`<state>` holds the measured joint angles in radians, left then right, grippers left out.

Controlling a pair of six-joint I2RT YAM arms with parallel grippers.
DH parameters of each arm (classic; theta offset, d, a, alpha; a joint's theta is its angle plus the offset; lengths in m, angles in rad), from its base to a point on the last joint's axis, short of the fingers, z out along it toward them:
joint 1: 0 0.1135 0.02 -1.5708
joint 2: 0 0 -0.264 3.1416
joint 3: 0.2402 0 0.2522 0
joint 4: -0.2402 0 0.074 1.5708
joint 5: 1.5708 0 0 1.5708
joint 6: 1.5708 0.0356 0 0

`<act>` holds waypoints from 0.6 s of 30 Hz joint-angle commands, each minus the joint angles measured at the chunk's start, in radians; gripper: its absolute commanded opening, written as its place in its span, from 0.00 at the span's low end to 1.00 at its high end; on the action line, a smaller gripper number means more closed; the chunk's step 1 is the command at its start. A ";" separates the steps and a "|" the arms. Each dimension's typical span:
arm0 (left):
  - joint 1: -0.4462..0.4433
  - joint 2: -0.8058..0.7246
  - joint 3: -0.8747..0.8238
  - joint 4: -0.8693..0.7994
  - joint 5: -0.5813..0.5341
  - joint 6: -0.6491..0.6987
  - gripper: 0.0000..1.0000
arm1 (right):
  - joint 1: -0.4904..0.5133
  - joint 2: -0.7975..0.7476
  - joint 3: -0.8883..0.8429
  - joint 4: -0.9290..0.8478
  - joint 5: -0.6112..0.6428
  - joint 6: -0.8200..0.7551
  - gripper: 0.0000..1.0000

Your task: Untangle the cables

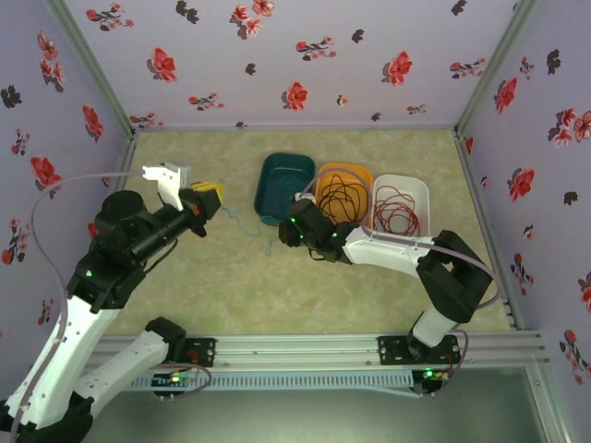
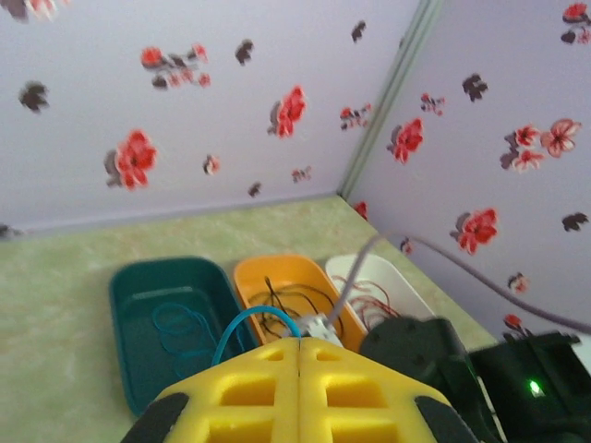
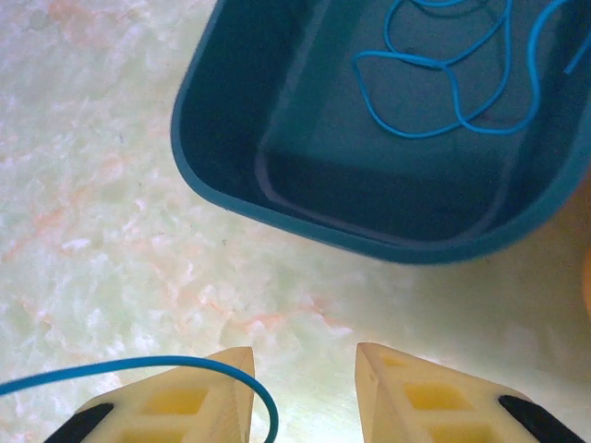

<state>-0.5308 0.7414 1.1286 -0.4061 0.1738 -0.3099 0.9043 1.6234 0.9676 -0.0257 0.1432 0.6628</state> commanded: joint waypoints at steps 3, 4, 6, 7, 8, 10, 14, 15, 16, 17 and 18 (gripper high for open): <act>0.015 0.023 0.155 0.013 -0.119 0.109 0.00 | -0.022 -0.050 -0.061 -0.029 0.038 0.010 0.38; 0.018 0.044 0.187 0.012 -0.129 0.119 0.00 | -0.025 -0.056 -0.068 -0.032 0.038 0.010 0.39; 0.024 0.087 0.242 0.015 -0.139 0.132 0.00 | -0.032 -0.071 -0.080 -0.038 0.039 0.008 0.42; 0.029 0.110 0.275 0.019 -0.140 0.137 0.00 | -0.034 -0.080 -0.089 -0.037 0.039 0.008 0.44; 0.032 0.139 0.307 0.023 -0.140 0.141 0.00 | -0.037 -0.091 -0.099 -0.033 0.037 0.003 0.49; 0.038 0.193 0.360 0.039 -0.139 0.146 0.00 | -0.038 -0.117 -0.120 -0.026 0.027 -0.011 0.61; 0.042 0.318 0.471 0.063 -0.112 0.154 0.00 | -0.037 -0.216 -0.175 0.007 -0.021 -0.073 0.82; 0.041 0.345 0.492 0.066 -0.104 0.155 0.00 | -0.037 -0.244 -0.187 0.005 -0.023 -0.084 0.85; 0.041 0.374 0.512 0.076 -0.096 0.155 0.00 | -0.037 -0.275 -0.198 -0.003 -0.022 -0.099 0.89; 0.043 0.399 0.525 0.094 -0.090 0.154 0.00 | -0.038 -0.306 -0.202 -0.022 -0.014 -0.114 0.93; 0.043 0.422 0.536 0.105 -0.088 0.154 0.00 | -0.038 -0.330 -0.207 -0.039 -0.007 -0.128 0.96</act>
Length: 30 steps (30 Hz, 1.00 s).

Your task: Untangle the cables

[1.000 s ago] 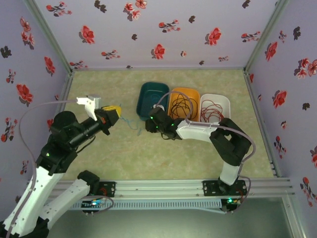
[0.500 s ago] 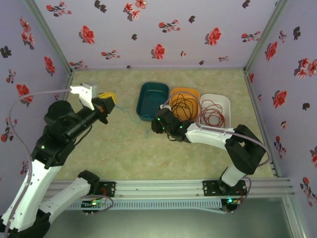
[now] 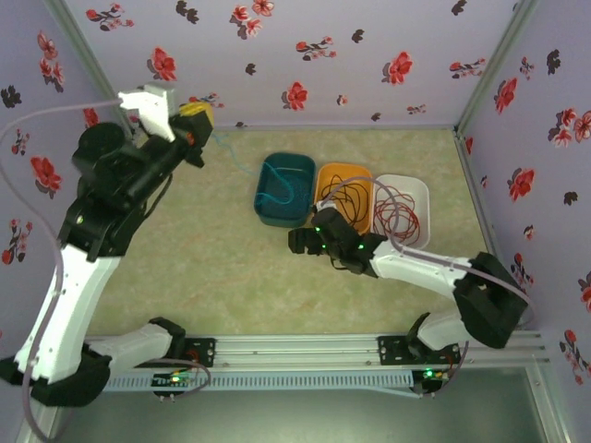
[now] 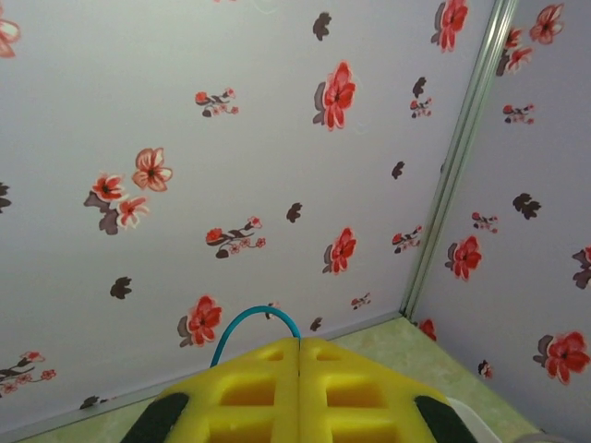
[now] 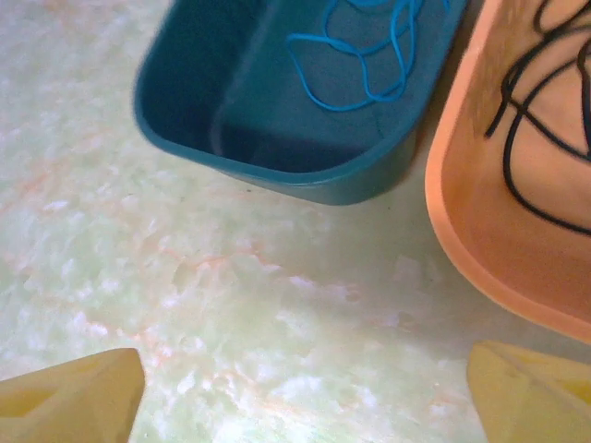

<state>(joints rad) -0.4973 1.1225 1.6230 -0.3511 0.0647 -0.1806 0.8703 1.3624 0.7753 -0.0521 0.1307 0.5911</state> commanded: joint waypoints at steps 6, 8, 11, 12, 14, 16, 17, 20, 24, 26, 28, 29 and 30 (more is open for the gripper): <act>0.013 0.180 0.134 0.110 0.022 0.024 0.00 | -0.005 -0.243 -0.038 -0.153 0.109 -0.098 0.99; 0.014 0.218 0.157 0.119 0.023 0.030 0.00 | -0.006 -0.307 -0.034 -0.210 0.169 -0.106 0.99; 0.021 0.264 0.178 0.131 0.022 0.033 0.00 | -0.007 -0.389 -0.013 -0.292 0.269 -0.116 0.99; 0.024 0.277 0.184 0.133 0.023 0.033 0.00 | -0.008 -0.408 -0.004 -0.317 0.294 -0.118 0.99; 0.030 0.311 0.206 0.133 0.024 0.029 0.00 | -0.011 -0.448 0.019 -0.371 0.353 -0.116 0.99; 0.035 0.337 0.228 0.139 0.029 0.030 0.00 | -0.011 -0.482 0.043 -0.417 0.400 -0.117 0.99; 0.037 0.352 0.237 0.146 0.034 0.031 0.00 | -0.011 -0.502 0.051 -0.436 0.425 -0.116 0.99; 0.042 0.389 0.258 0.170 0.055 0.027 0.00 | -0.015 -0.544 0.076 -0.483 0.485 -0.108 0.99; 0.043 0.442 0.283 0.182 0.074 0.015 0.00 | -0.015 -0.573 0.110 -0.543 0.550 -0.088 0.99; 0.042 0.464 0.290 0.186 0.086 0.008 0.00 | -0.014 -0.587 0.114 -0.547 0.565 -0.088 0.99; 0.044 0.482 0.288 0.193 0.097 -0.004 0.00 | -0.014 -0.595 0.114 -0.543 0.573 -0.090 0.99; 0.044 0.489 0.287 0.193 0.101 -0.010 0.00 | -0.014 -0.598 0.116 -0.540 0.573 -0.091 0.99; 0.044 0.495 0.284 0.192 0.104 -0.014 0.00 | -0.015 -0.597 0.116 -0.538 0.573 -0.093 0.99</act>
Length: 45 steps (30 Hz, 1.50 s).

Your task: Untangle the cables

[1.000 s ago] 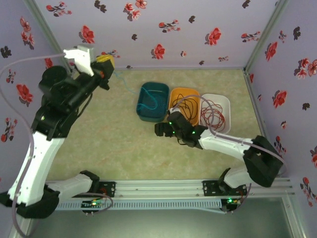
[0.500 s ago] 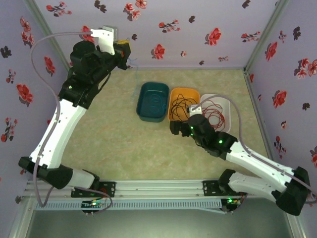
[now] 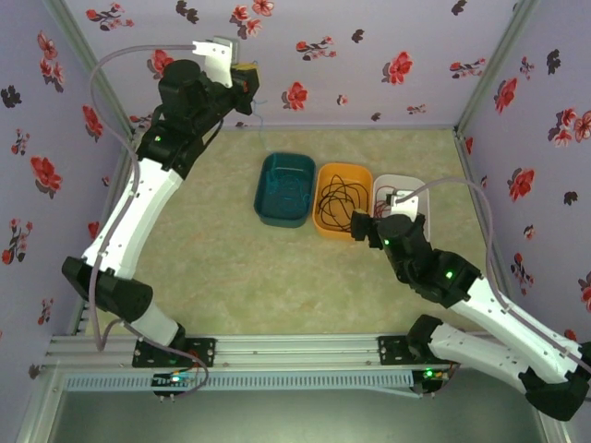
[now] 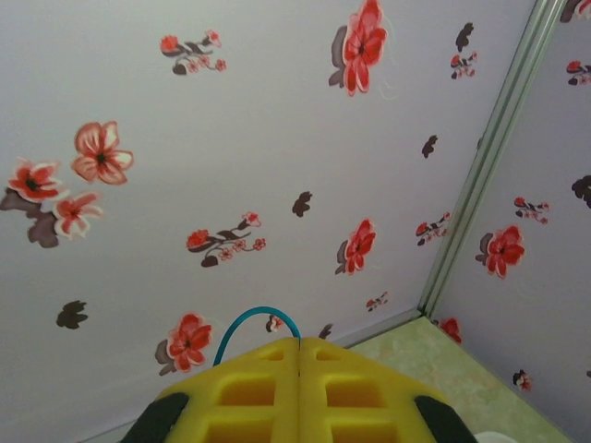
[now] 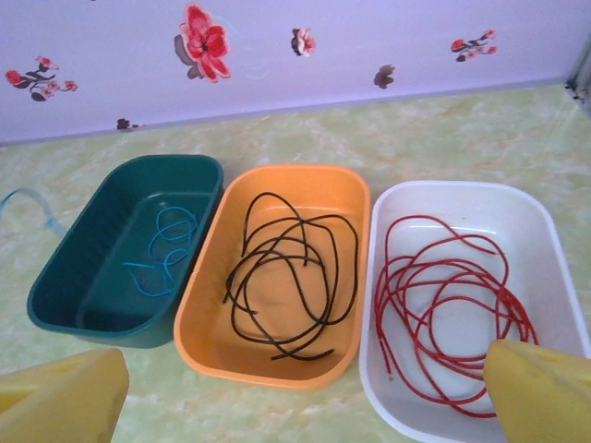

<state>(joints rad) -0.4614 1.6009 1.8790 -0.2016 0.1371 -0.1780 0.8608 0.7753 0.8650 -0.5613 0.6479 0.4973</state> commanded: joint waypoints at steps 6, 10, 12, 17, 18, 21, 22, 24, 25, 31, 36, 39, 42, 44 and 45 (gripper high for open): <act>0.010 0.025 -0.006 0.054 0.038 -0.028 0.00 | -0.006 0.002 0.026 -0.008 0.048 -0.009 0.99; 0.013 0.027 -0.020 0.054 0.038 -0.028 0.00 | -0.006 0.007 0.020 0.000 0.046 -0.011 0.99; 0.015 0.031 -0.023 0.053 0.038 -0.027 0.00 | -0.007 0.008 0.012 0.006 0.045 -0.010 0.99; 0.015 0.042 -0.054 0.058 0.044 -0.040 0.00 | -0.007 0.008 0.008 0.001 0.049 -0.004 0.99; 0.015 0.043 -0.066 0.061 0.047 -0.043 0.00 | -0.007 0.008 0.009 -0.001 0.050 -0.003 0.99; 0.015 0.048 -0.111 0.071 0.047 -0.056 0.00 | -0.007 0.008 0.009 -0.008 0.056 -0.003 0.99; 0.015 0.052 -0.125 0.075 0.047 -0.060 0.00 | -0.006 0.007 0.010 -0.010 0.057 -0.002 0.99; 0.015 0.060 -0.148 0.079 0.047 -0.067 0.00 | -0.008 0.007 0.009 -0.011 0.058 -0.003 0.99; 0.015 0.064 -0.161 0.080 0.046 -0.067 0.00 | -0.008 0.006 0.010 -0.012 0.059 -0.003 0.99; 0.014 0.098 -0.237 0.090 0.062 -0.088 0.00 | -0.008 0.006 0.006 -0.018 0.067 0.004 0.99; 0.010 0.141 -0.282 0.058 0.086 -0.111 0.00 | -0.011 0.010 0.009 -0.028 0.078 0.015 0.99; -0.003 0.169 -0.312 0.048 0.096 -0.123 0.00 | -0.013 0.016 0.012 -0.037 0.085 0.022 0.99; -0.017 0.217 -0.305 0.006 0.099 -0.117 0.05 | -0.016 0.021 0.010 -0.037 0.085 0.027 0.99; -0.021 0.259 -0.292 -0.026 0.099 -0.120 0.10 | -0.017 0.022 0.010 -0.040 0.088 0.032 0.99; -0.022 0.278 -0.283 -0.043 0.099 -0.119 0.14 | -0.019 0.022 0.009 -0.043 0.092 0.036 0.99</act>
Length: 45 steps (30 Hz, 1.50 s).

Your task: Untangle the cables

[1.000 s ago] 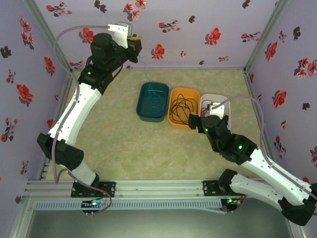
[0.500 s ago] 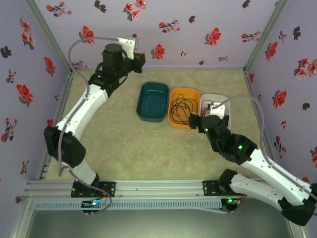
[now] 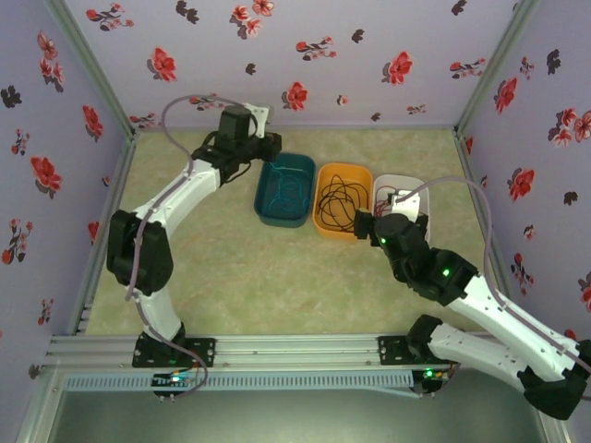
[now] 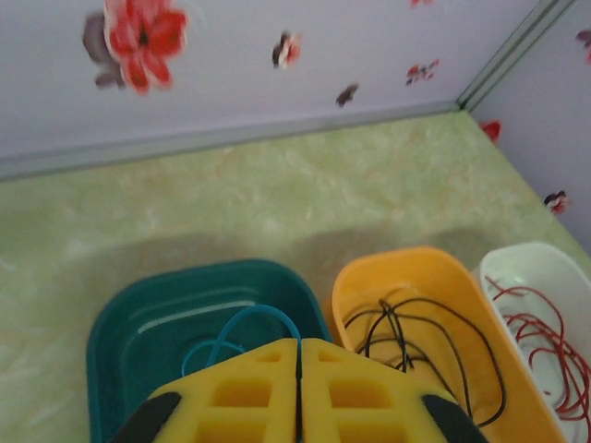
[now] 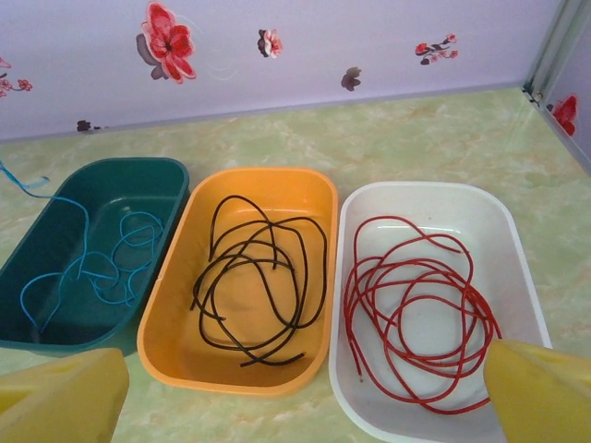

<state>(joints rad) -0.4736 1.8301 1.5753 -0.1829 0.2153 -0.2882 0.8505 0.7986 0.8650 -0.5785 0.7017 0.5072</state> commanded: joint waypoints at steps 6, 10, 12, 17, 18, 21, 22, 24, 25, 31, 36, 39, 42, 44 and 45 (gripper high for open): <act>-0.028 0.120 0.056 -0.120 0.028 0.011 0.60 | -0.022 -0.002 -0.009 -0.053 0.064 0.050 0.99; -0.037 0.097 0.052 -0.131 0.032 0.015 0.74 | -0.040 -0.002 -0.024 -0.050 0.061 0.054 0.99; -0.039 0.055 0.032 -0.128 0.023 0.015 0.80 | -0.057 0.000 -0.037 -0.049 0.064 0.055 0.99; -0.040 -0.136 -0.116 -0.078 -0.057 0.007 0.98 | -0.119 -0.002 -0.089 -0.041 0.097 0.060 0.99; -0.039 -0.189 -0.164 -0.063 -0.088 0.006 1.00 | -0.132 -0.004 -0.104 -0.031 0.112 0.056 0.99; -0.025 -0.345 -0.321 -0.013 -0.201 0.003 1.00 | -0.176 -0.013 -0.160 0.026 0.150 0.034 0.99; -0.019 -0.394 -0.378 0.004 -0.237 0.004 1.00 | -0.191 -0.015 -0.179 0.051 0.159 0.023 0.99; 0.005 -0.508 -0.516 0.050 -0.318 0.005 1.00 | -0.223 -0.019 -0.226 0.119 0.186 -0.011 0.99; 0.020 -0.558 -0.581 0.077 -0.345 0.009 1.00 | -0.234 -0.020 -0.254 0.165 0.201 -0.039 0.99; 0.141 -0.848 -0.999 0.316 -0.535 0.066 1.00 | -0.301 -0.033 -0.432 0.531 0.218 -0.274 0.99; 0.251 -0.954 -1.221 0.554 -0.601 0.165 1.00 | -0.427 -0.015 -0.503 0.699 0.144 -0.359 0.99; 0.306 -0.920 -1.271 0.652 -0.602 0.208 1.00 | -0.534 0.005 -0.536 0.781 0.056 -0.378 0.99; 0.354 -0.839 -1.349 0.803 -0.581 0.248 1.00 | -0.620 0.042 -0.557 0.856 -0.010 -0.389 0.99; 0.393 -0.772 -1.384 0.925 -0.529 0.277 1.00 | -0.661 0.076 -0.566 0.909 -0.047 -0.389 0.99; 0.416 -0.730 -1.399 0.994 -0.498 0.275 1.00 | -0.678 0.099 -0.569 0.938 -0.064 -0.390 0.99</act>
<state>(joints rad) -0.1036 1.0271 0.2207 0.5529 -0.3275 -0.0784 0.2127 0.8612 0.3130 0.2165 0.7166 0.1486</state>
